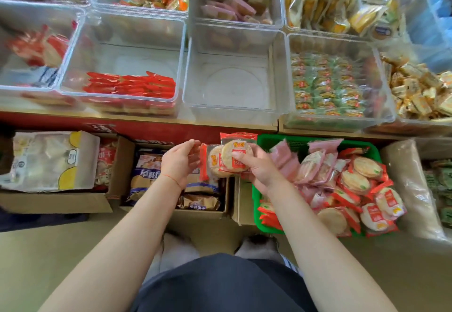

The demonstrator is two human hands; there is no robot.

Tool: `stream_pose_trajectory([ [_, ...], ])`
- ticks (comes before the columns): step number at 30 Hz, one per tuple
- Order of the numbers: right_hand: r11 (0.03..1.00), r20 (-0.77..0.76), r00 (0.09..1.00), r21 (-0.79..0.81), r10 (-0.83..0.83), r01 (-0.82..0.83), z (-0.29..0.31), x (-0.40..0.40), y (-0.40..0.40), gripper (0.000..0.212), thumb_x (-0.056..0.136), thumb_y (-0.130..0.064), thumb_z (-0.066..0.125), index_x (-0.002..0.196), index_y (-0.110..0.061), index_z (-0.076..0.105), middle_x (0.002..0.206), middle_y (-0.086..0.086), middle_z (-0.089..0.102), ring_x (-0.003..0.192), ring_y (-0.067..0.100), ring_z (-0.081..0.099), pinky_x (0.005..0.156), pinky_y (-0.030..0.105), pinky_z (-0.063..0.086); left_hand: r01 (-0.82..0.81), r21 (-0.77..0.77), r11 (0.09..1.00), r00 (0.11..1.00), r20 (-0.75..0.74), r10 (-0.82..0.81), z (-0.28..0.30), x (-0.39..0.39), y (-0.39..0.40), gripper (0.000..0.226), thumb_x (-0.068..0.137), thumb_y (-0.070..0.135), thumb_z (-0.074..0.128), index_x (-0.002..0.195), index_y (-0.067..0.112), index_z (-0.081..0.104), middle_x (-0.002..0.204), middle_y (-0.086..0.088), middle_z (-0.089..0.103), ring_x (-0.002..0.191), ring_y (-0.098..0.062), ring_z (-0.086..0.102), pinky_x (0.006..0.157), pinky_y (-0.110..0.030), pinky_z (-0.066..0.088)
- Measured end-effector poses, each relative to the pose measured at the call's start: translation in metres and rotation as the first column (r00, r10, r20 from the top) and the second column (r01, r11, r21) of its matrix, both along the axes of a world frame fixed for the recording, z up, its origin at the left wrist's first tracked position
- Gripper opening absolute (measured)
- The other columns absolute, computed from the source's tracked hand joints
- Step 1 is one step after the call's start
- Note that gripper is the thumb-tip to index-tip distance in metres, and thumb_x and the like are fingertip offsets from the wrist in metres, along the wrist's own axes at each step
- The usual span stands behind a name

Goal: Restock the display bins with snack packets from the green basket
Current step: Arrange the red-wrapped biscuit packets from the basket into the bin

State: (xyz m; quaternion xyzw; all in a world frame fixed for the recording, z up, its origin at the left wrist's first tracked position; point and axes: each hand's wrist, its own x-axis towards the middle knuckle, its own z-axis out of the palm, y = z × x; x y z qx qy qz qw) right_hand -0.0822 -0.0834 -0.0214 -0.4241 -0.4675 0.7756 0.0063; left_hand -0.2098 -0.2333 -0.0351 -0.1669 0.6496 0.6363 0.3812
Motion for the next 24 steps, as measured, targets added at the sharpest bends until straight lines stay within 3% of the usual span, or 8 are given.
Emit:
stream_pose_trajectory([
  [3, 0.997, -0.006, 0.997, -0.007, -0.072, 0.072, 0.002, -0.051, -0.047, 0.039, 0.089, -0.011, 0.07, 0.123, -0.017, 0.052, 0.119, 0.011, 0.065, 0.103, 0.025, 0.067, 0.08, 0.037, 0.056, 0.014, 0.047, 0.999, 0.999, 0.043, -0.016, 0.008, -0.058, -0.049, 0.019, 0.099, 0.023, 0.056, 0.098, 0.008, 0.068, 0.091, -0.008, 0.071, 0.075, -0.018, 0.068, 0.071, -0.03, 0.056],
  [7, 0.996, -0.03, 0.996, -0.015, -0.088, 0.088, 0.013, -0.129, -0.115, 0.044, 0.089, -0.015, 0.07, 0.129, -0.013, 0.052, 0.122, 0.015, 0.067, 0.111, 0.03, 0.066, 0.092, 0.043, 0.056, 0.454, 0.109, 0.884, 0.886, 0.043, -0.461, 0.023, -0.138, -0.11, 0.036, 0.094, 0.043, 0.06, 0.113, 0.014, 0.069, 0.1, -0.007, 0.075, 0.084, -0.02, 0.07, 0.078, -0.038, 0.058],
  [10, 0.993, -0.02, 0.993, -0.011, -0.114, 0.114, 0.028, -0.18, -0.152, 0.033, 0.095, -0.024, 0.064, 0.125, -0.013, 0.059, 0.116, 0.014, 0.071, 0.105, 0.028, 0.069, 0.087, 0.04, 0.058, 0.608, 0.13, 0.783, 0.786, 0.037, -0.617, 0.034, -0.186, -0.139, 0.042, 0.087, 0.033, 0.07, 0.118, 0.005, 0.065, 0.105, -0.015, 0.074, 0.093, -0.027, 0.071, 0.084, -0.04, 0.057],
  [13, 0.98, -0.02, 0.98, 0.023, -0.197, 0.197, 0.04, -0.214, -0.163, 0.028, 0.097, -0.03, 0.061, 0.118, -0.012, 0.064, 0.112, 0.013, 0.072, 0.1, 0.025, 0.071, 0.084, 0.037, 0.058, 0.568, 0.121, 0.814, 0.823, -0.052, -0.566, 0.043, -0.225, -0.155, 0.022, 0.089, 0.023, 0.071, 0.106, 0.01, 0.071, 0.101, -0.011, 0.075, 0.091, -0.024, 0.071, 0.076, -0.033, 0.056],
  [17, 0.96, 0.012, 0.964, 0.102, -0.265, 0.263, 0.047, -0.241, -0.157, 0.036, 0.091, -0.028, 0.069, 0.12, -0.009, 0.062, 0.112, 0.013, 0.072, 0.105, 0.027, 0.069, 0.089, 0.04, 0.057, 0.4, -0.039, 0.916, 0.855, -0.344, -0.388, 0.052, -0.276, -0.155, 0.012, 0.09, 0.016, 0.069, 0.1, 0.01, 0.07, 0.082, -0.002, 0.067, 0.071, -0.015, 0.059, 0.069, -0.032, 0.047],
  [19, 0.957, -0.011, 0.962, 0.095, -0.274, 0.273, 0.048, -0.252, -0.152, 0.033, 0.091, -0.022, 0.07, 0.121, -0.013, 0.061, 0.112, 0.011, 0.072, 0.102, 0.027, 0.07, 0.081, 0.04, 0.059, 0.359, -0.155, 0.921, 0.78, -0.492, -0.387, 0.057, -0.3, -0.146, 0.008, 0.092, 0.011, 0.063, 0.099, 0.012, 0.067, 0.077, 0.003, 0.061, 0.068, -0.01, 0.054, 0.066, -0.026, 0.045],
  [21, 0.957, -0.038, 0.961, 0.092, -0.272, 0.275, 0.052, -0.263, -0.149, 0.029, 0.091, -0.016, 0.069, 0.118, -0.016, 0.059, 0.11, 0.009, 0.07, 0.097, 0.024, 0.07, 0.072, 0.037, 0.059, 0.343, -0.285, 0.895, 0.672, -0.592, -0.446, 0.058, -0.32, -0.135, 0.011, 0.091, 0.01, 0.058, 0.099, 0.013, 0.065, 0.081, 0.001, 0.062, 0.073, -0.013, 0.054, 0.068, -0.03, 0.044],
  [24, 0.954, -0.079, 0.953, 0.05, -0.291, 0.296, 0.055, -0.273, -0.144, 0.032, 0.09, -0.005, 0.067, 0.118, -0.009, 0.053, 0.112, 0.013, 0.066, 0.094, 0.025, 0.07, 0.064, 0.037, 0.059, 0.281, -0.494, 0.823, 0.429, -0.702, -0.568, 0.051, -0.342, -0.118, 0.023, 0.09, 0.011, 0.057, 0.11, 0.011, 0.069, 0.095, -0.007, 0.068, 0.086, -0.023, 0.058, 0.074, -0.032, 0.043],
])
